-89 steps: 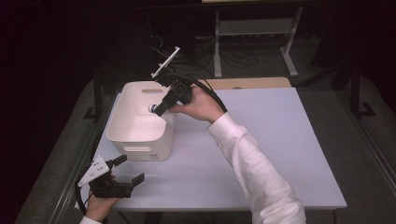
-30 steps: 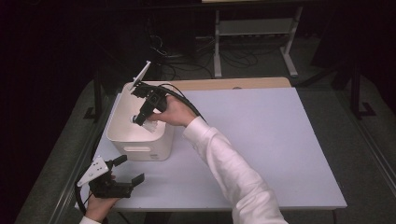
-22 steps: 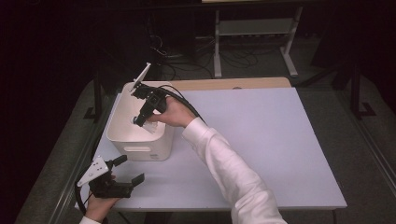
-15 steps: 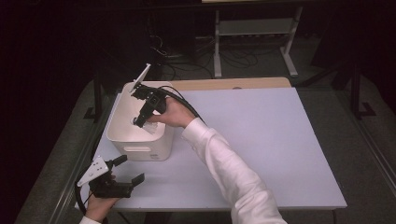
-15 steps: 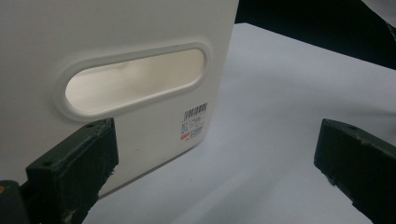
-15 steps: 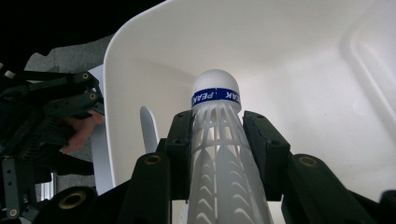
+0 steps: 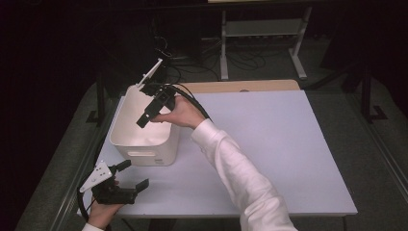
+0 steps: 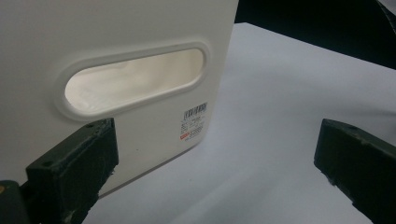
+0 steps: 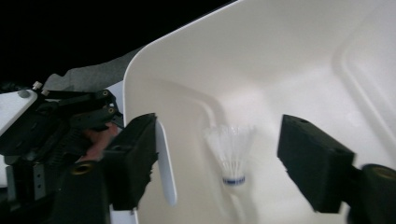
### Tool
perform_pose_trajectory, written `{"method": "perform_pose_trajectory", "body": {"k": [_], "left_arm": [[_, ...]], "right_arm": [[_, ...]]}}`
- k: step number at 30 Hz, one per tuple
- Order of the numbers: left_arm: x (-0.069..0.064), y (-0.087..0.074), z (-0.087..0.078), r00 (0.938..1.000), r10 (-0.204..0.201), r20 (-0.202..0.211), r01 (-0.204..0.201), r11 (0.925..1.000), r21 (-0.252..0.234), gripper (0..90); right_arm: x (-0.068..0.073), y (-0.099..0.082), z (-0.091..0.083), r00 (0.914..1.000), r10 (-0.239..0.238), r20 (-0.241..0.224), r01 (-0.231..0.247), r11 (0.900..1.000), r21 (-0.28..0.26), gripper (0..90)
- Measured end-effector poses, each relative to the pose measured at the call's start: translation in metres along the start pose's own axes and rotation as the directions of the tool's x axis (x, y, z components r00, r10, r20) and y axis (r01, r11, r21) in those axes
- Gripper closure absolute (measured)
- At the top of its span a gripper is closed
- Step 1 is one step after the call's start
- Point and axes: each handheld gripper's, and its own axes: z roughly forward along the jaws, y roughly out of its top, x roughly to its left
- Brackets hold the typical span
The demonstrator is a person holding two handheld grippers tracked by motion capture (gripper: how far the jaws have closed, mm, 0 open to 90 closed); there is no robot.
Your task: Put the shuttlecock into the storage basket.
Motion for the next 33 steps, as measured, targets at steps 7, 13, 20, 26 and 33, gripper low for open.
{"method": "perform_pose_trajectory", "body": {"k": [7, 13, 20, 26, 33], "left_arm": [[0.000, 0.000, 0.000, 1.0000, -0.001, 0.005, 0.001, 1.0000, -0.003, 0.0], [-0.001, 0.000, 0.000, 1.0000, -0.005, 0.005, 0.005, 1.0000, -0.003, 0.0], [-0.001, -0.001, 0.000, 1.0000, -0.004, 0.004, 0.004, 1.0000, -0.001, 0.0], [-0.001, 0.000, 0.000, 1.0000, -0.003, 0.001, 0.003, 1.0000, 0.000, 0.0], [-0.001, -0.001, 0.001, 1.0000, -0.002, 0.000, 0.002, 1.0000, 0.005, 0.0]], "right_arm": [[0.001, -0.003, -0.007, 0.9985, 0.000, 0.054, 0.001, 0.9997, -0.025, 5.9], [-0.001, -0.009, -0.014, 0.9970, 0.010, 0.077, -0.006, 0.9989, -0.047, 0.0], [-0.003, -0.019, -0.027, 0.9929, -0.030, 0.115, 0.040, 0.9955, -0.086, 0.0], [-0.006, -0.029, -0.036, 0.9903, -0.030, 0.135, 0.046, 0.9918, -0.119, 0.0], [-0.006, -0.042, -0.051, 0.9894, 0.003, 0.145, 0.019, 0.9881, -0.153, 0.0]]}}
